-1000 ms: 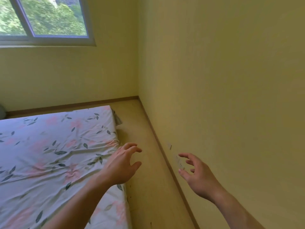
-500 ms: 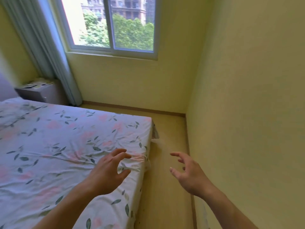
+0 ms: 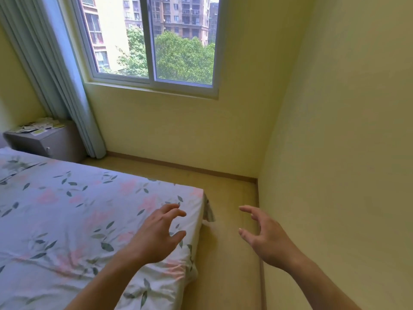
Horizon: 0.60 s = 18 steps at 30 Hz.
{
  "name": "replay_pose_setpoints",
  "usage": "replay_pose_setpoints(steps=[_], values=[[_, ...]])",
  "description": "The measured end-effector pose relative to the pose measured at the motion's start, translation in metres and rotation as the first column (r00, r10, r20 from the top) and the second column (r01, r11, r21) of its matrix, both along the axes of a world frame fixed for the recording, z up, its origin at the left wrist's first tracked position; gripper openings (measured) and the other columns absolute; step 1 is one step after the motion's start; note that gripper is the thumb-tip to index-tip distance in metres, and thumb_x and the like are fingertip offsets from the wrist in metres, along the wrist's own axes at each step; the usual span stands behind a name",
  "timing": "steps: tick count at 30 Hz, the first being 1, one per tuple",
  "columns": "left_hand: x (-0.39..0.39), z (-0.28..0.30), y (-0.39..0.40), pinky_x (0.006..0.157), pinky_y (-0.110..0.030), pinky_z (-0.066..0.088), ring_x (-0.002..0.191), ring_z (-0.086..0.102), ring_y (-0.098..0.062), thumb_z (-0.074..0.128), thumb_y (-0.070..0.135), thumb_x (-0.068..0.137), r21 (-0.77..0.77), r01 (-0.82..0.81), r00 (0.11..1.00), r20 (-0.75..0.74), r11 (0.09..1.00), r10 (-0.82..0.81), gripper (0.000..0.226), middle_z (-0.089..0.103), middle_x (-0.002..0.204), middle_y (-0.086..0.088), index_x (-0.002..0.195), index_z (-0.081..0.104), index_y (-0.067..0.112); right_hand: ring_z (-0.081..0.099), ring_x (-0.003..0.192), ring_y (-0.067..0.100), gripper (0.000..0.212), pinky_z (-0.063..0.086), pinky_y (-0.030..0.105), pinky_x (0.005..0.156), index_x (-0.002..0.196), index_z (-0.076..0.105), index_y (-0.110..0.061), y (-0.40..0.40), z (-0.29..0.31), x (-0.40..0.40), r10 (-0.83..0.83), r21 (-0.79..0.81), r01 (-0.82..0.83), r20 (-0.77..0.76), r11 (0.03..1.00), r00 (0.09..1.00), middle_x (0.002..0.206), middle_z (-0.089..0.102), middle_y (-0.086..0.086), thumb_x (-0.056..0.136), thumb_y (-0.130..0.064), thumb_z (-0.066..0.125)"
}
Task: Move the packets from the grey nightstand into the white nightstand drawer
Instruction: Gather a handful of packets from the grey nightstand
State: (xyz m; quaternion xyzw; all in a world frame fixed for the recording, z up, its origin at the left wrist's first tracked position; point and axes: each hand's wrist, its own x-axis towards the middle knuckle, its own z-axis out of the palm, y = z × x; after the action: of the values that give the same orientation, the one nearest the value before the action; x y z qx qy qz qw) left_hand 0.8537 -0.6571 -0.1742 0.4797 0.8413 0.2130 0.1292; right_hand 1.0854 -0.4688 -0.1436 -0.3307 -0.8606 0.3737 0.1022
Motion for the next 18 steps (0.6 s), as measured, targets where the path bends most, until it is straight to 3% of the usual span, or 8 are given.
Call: replay_pose_setpoints(steps=[9,18], values=[[-0.061,0.015,0.184,0.116,-0.026,0.033,0.140,0.036,-0.006,0.061,0.052,0.096,0.031,0.007,0.999,-0.036,0.999,-0.006,0.047,0.032,0.156,0.023,0.141,0.048,0.044,0.031,0.148,0.006,0.063,0.029,0.030,0.120,0.150,0.039,-0.040,0.184,-0.005,-0.082,0.063,-0.002,-0.063,-0.028,0.998,0.998,0.159,0.036,-0.017,0.096,-0.033,0.070],[-0.137,0.021,0.304,0.118,-0.031,0.035,0.143,0.035,-0.006,0.062,0.053,0.094,0.044,-0.267,0.963,-0.012,0.963,0.268,0.049,0.026,0.159,0.026,0.141,0.046,0.046,0.028,0.150,0.006,0.064,0.026,0.033,0.123,0.150,0.039,-0.040,0.362,0.007,-0.202,0.298,-0.010,-0.298,0.005,0.955,0.955,0.161,0.031,-0.019,0.095,-0.035,0.070]])
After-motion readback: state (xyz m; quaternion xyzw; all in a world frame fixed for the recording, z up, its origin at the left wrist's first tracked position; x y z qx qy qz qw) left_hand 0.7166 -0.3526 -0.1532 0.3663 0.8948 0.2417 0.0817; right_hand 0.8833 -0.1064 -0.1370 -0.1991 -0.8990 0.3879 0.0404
